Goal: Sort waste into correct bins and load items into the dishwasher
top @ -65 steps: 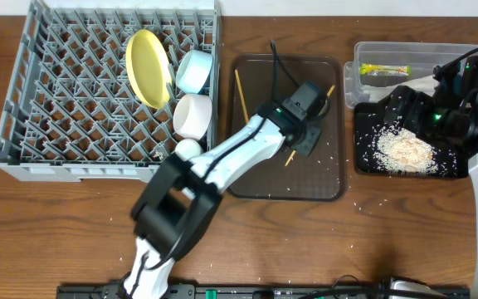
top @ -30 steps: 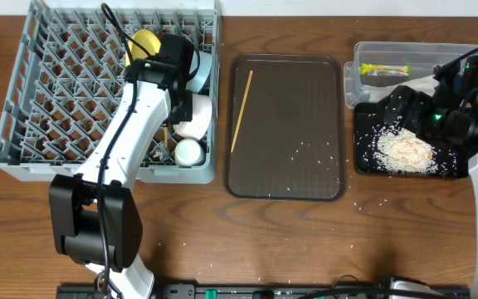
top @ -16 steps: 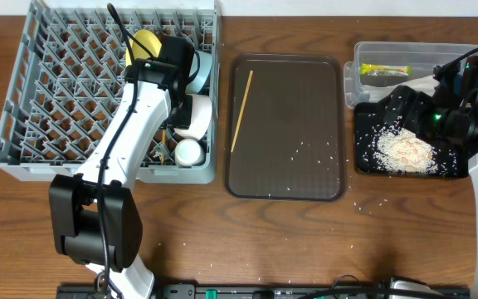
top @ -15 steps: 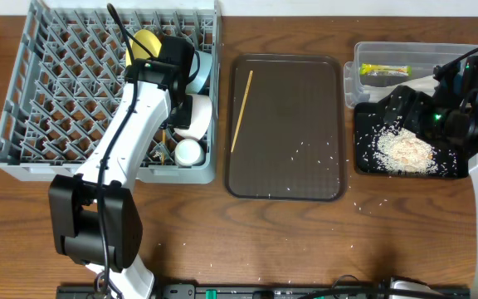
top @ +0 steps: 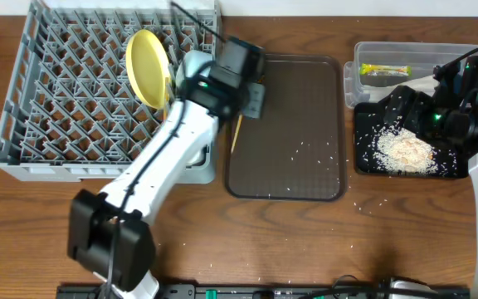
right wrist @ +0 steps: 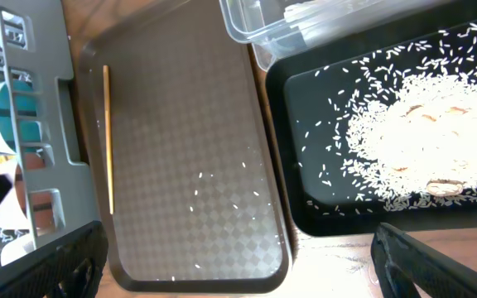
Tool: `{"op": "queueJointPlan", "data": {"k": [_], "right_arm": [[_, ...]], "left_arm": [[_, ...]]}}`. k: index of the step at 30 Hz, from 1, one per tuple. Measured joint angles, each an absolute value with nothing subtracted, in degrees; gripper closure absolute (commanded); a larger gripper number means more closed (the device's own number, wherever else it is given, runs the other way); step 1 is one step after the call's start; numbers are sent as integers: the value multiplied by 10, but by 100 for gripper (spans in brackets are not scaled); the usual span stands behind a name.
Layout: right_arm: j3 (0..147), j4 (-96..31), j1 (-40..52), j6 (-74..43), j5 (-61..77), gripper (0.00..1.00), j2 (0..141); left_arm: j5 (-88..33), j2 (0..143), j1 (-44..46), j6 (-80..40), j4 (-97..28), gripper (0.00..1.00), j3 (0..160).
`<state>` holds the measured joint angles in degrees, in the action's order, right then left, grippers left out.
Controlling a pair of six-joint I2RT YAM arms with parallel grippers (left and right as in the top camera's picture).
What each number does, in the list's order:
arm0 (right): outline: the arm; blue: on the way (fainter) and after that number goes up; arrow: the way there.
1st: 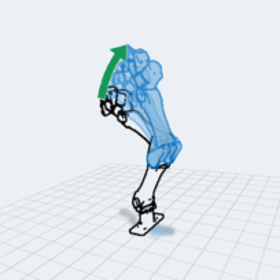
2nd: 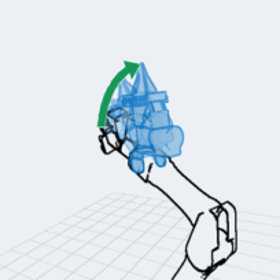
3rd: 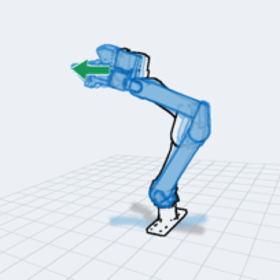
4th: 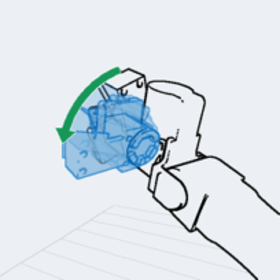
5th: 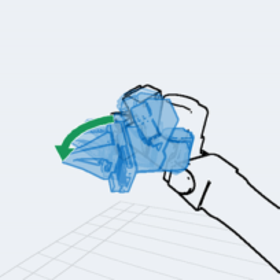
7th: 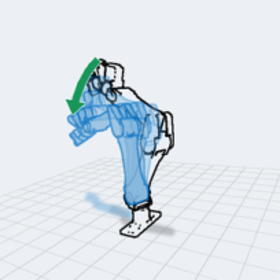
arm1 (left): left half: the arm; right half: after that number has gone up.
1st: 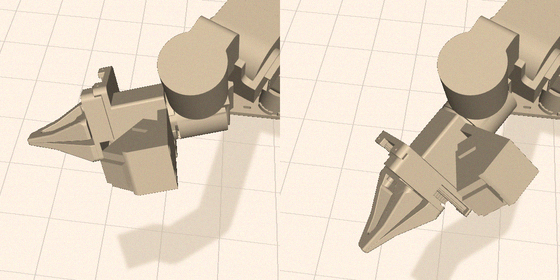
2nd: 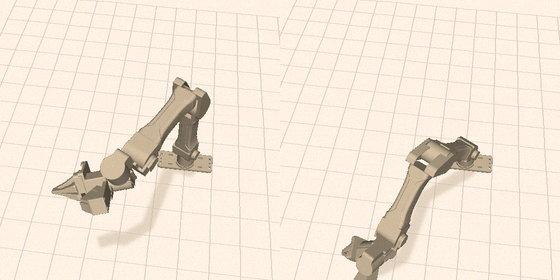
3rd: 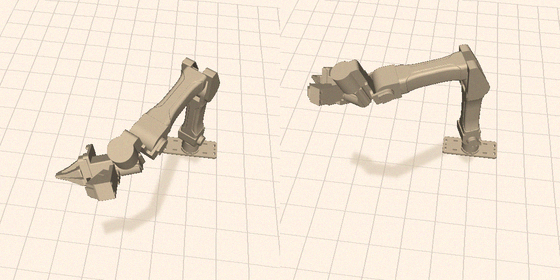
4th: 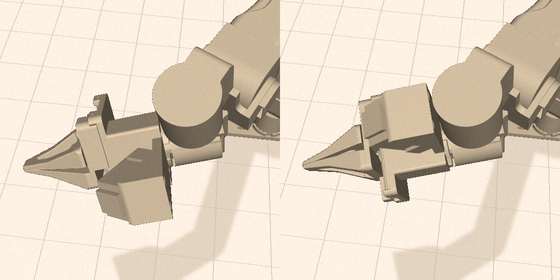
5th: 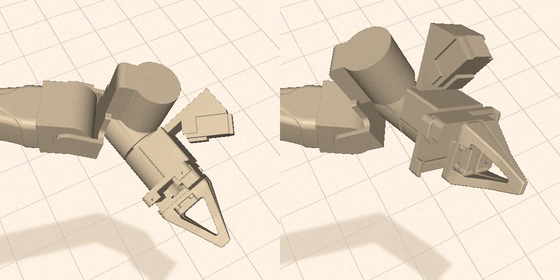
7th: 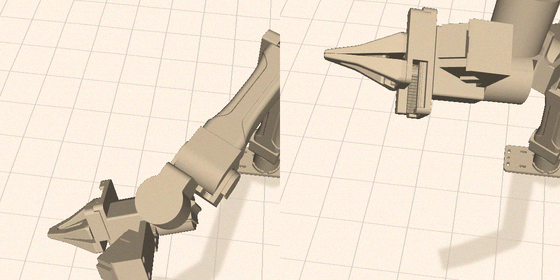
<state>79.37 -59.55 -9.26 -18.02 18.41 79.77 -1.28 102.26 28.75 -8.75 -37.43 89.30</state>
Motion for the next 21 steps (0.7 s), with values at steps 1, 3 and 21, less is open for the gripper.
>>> {"op": "queueJointPlan", "data": {"k": [1,3,21], "right_arm": [[794,-595,-93,-180,184,1,798],[794,-596,-93,-180,184,1,798],[794,-595,-93,-180,184,1,798]], "left_arm": [[-6,1035,300,-92,-364,40,893],[4,1061,305,-93,-347,40,893],[34,1249,284,-101,-233,39,893]]}}
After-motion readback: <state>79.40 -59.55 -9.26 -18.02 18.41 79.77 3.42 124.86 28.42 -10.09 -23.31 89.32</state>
